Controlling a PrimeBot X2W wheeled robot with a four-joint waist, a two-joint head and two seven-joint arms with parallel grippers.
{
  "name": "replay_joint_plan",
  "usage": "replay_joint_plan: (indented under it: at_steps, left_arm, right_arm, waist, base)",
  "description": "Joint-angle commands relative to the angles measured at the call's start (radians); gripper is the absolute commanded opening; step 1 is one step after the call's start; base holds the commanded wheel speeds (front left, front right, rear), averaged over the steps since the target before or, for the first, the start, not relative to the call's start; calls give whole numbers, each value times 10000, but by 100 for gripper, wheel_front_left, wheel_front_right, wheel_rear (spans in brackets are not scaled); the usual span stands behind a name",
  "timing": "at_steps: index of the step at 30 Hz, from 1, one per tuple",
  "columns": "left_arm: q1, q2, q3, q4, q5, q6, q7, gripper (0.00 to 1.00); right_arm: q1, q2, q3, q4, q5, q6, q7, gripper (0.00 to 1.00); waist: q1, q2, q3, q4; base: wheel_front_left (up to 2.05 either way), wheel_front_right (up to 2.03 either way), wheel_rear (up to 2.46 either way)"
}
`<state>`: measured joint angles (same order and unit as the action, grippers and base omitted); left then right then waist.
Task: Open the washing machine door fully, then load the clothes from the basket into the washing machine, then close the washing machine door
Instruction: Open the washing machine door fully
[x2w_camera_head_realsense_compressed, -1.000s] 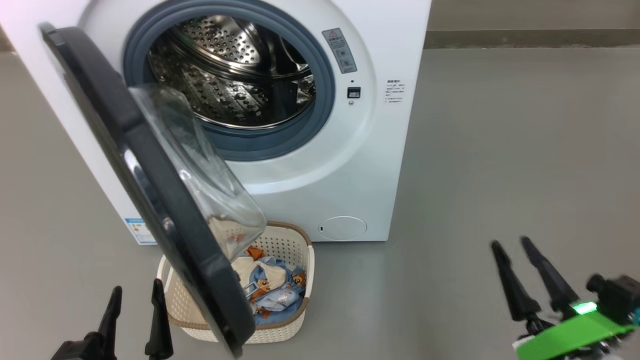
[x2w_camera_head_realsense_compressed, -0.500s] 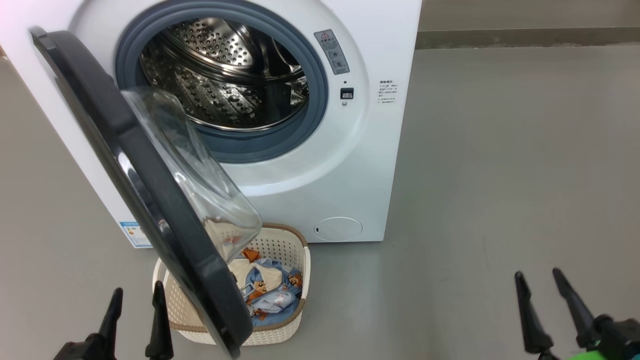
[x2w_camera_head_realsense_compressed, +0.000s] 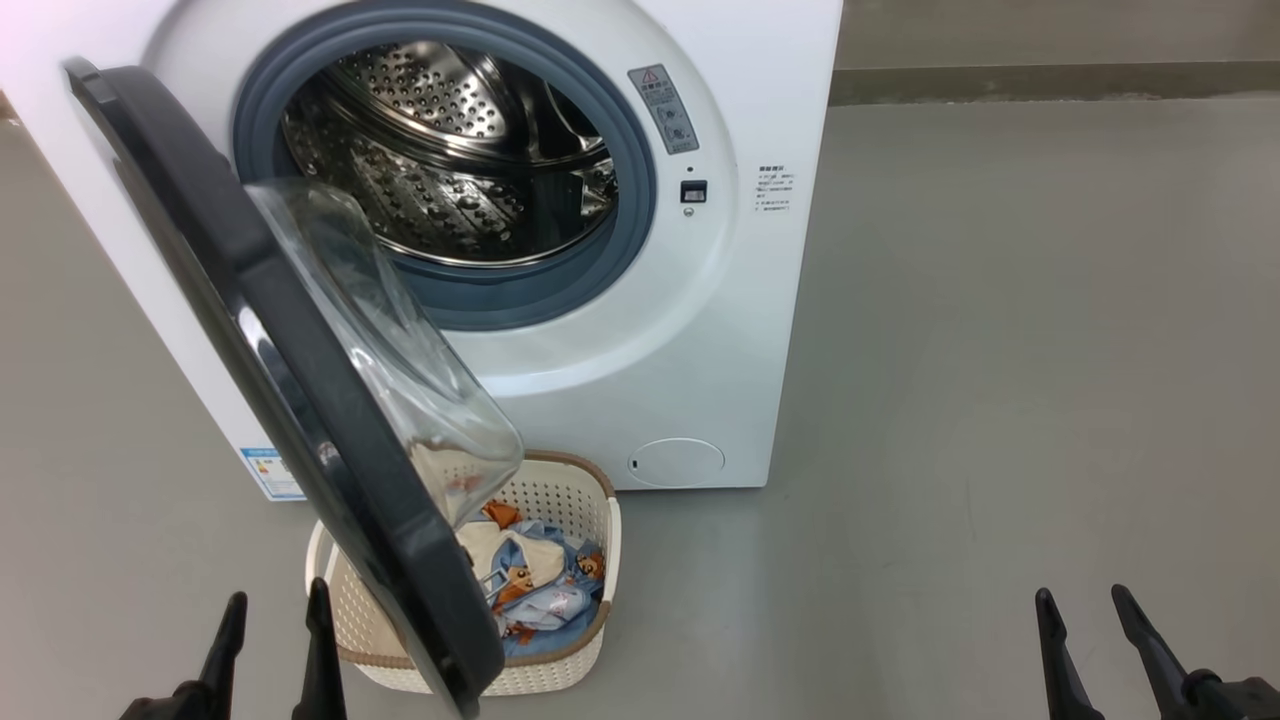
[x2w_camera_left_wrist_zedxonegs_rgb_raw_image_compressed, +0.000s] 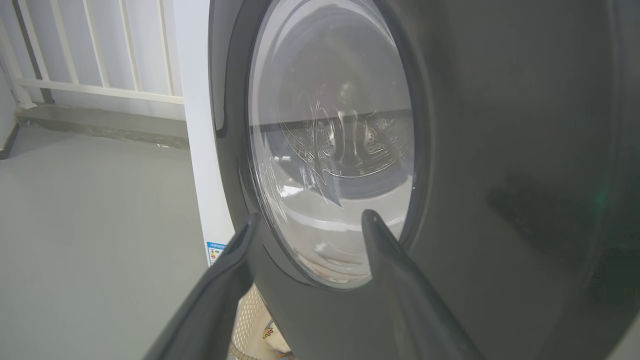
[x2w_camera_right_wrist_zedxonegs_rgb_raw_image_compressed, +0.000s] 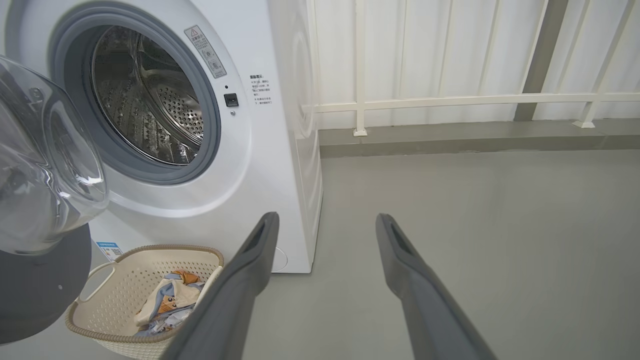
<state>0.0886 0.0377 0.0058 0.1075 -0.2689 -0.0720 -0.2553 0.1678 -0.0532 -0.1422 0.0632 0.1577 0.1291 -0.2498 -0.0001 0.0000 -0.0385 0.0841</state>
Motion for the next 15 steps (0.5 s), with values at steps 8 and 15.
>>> replay_joint_plan:
  at_steps: [8,15]
  left_arm:
    - [-128,125,339,-154,102,13,-65,100]
    - [-142,125,403,-7,95,201,-65,0]
  right_arm:
    - [-141,-137,187,-59,-166,16,-120,100]
    - [-199,-142,191,-48,-151,16,-120,100]
  waist:
    - [1,0,-8,102]
    - [1,0,20,119]
  base:
    - [0,0,0]
    - [0,0,0]
